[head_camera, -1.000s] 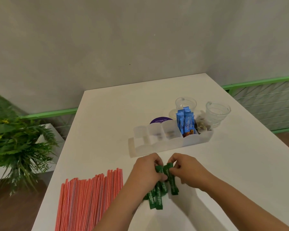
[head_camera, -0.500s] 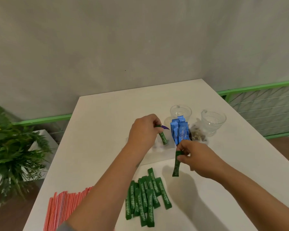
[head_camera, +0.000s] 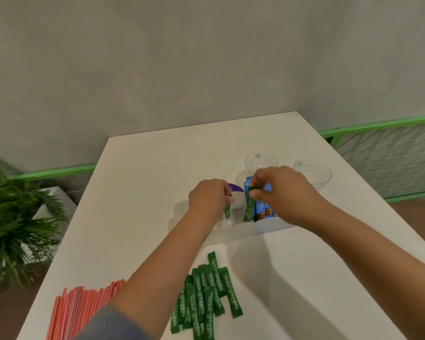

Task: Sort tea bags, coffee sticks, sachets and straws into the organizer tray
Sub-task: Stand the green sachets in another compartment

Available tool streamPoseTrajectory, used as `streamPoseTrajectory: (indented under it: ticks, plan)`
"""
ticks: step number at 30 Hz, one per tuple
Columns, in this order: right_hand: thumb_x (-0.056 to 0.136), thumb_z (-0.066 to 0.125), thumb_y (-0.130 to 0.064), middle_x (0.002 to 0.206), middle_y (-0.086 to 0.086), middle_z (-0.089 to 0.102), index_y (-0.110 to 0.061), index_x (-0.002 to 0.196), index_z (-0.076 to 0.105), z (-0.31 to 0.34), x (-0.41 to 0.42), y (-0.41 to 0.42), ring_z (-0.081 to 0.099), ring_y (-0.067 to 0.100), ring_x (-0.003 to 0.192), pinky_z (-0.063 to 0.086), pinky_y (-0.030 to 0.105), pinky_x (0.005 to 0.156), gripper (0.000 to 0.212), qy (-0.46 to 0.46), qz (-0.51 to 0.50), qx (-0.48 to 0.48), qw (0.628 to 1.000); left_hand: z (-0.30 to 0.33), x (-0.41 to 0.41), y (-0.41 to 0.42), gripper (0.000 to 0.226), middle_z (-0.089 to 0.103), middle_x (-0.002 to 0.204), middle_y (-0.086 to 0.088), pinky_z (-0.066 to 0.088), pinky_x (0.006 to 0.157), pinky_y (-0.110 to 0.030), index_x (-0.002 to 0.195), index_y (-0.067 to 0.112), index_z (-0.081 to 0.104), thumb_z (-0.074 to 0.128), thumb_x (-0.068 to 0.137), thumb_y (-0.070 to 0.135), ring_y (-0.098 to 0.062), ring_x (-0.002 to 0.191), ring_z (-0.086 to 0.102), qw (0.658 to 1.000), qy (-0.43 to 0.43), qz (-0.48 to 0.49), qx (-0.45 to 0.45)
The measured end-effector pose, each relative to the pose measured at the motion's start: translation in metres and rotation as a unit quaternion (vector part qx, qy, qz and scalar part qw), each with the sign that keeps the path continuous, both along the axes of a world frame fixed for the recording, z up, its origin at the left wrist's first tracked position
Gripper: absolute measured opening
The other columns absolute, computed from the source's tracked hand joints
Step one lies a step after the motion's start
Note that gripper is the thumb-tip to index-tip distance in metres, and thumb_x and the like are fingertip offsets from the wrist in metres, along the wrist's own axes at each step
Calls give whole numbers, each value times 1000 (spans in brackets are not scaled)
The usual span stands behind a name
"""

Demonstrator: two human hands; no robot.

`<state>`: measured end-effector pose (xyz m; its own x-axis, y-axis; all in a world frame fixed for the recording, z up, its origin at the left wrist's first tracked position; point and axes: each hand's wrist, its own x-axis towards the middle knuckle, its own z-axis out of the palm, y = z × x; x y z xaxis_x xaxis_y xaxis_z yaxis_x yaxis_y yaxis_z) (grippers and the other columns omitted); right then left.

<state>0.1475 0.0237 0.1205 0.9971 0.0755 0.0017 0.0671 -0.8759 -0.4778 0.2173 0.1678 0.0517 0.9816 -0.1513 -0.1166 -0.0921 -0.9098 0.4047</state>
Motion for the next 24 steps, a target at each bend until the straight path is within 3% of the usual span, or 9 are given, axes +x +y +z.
streamPoseTrajectory:
  ticks: [3, 6, 9, 12, 17, 24]
  plan:
    - [90, 54, -36, 114, -6, 54, -31, 99, 66, -1, 17, 9, 38, 18, 113, 20, 34, 85, 15, -64, -13, -80, 995, -2, 1, 0, 4, 64, 90, 1, 38, 65, -28, 85, 22, 68, 65, 86, 24, -19, 90, 58, 1000, -8, 11, -3]
    - [91, 55, -36, 124, -8, 49, -34, 100, 68, -8, 33, 18, 31, 18, 120, 19, 38, 92, 16, -74, -17, -99, 992, -4, 2, 2, 15, 59, 76, 8, 36, 57, -24, 76, 24, 64, 61, 86, 13, -15, 81, 55, 999, -22, 28, -3]
    - [89, 57, -34, 131, -5, 45, -34, 100, 69, -19, 45, 25, 27, 21, 125, 16, 44, 102, 16, -69, -20, -136, 988, -5, 4, 3, 8, 64, 92, 2, 41, 64, -28, 91, 23, 68, 64, 86, 20, -19, 91, 58, 999, -26, 25, 7]
    - [87, 60, -28, 135, -1, 42, -33, 99, 70, -31, 55, 30, 24, 24, 129, 11, 49, 106, 16, -54, -23, -166, 984, -9, 6, 6, 17, 66, 102, -2, 44, 71, -32, 101, 22, 66, 65, 86, 27, -23, 100, 58, 1000, -22, 8, 11]
    - [87, 57, -22, 141, 4, 38, -27, 105, 69, -48, 63, 35, 15, 30, 137, 4, 57, 110, 22, -17, -16, -252, 968, -11, 6, 8, 14, 67, 103, -2, 39, 68, -29, 103, 22, 64, 58, 90, 23, -22, 98, 58, 1000, -23, 2, -3]
    - [88, 55, -29, 140, 4, 40, -26, 105, 69, -61, 64, 40, 17, 31, 136, 4, 58, 111, 22, -19, -31, -275, 961, -10, 5, 10, 11, 67, 98, -3, 34, 65, -29, 99, 23, 62, 59, 89, 27, -22, 90, 57, 999, -37, 3, 0]
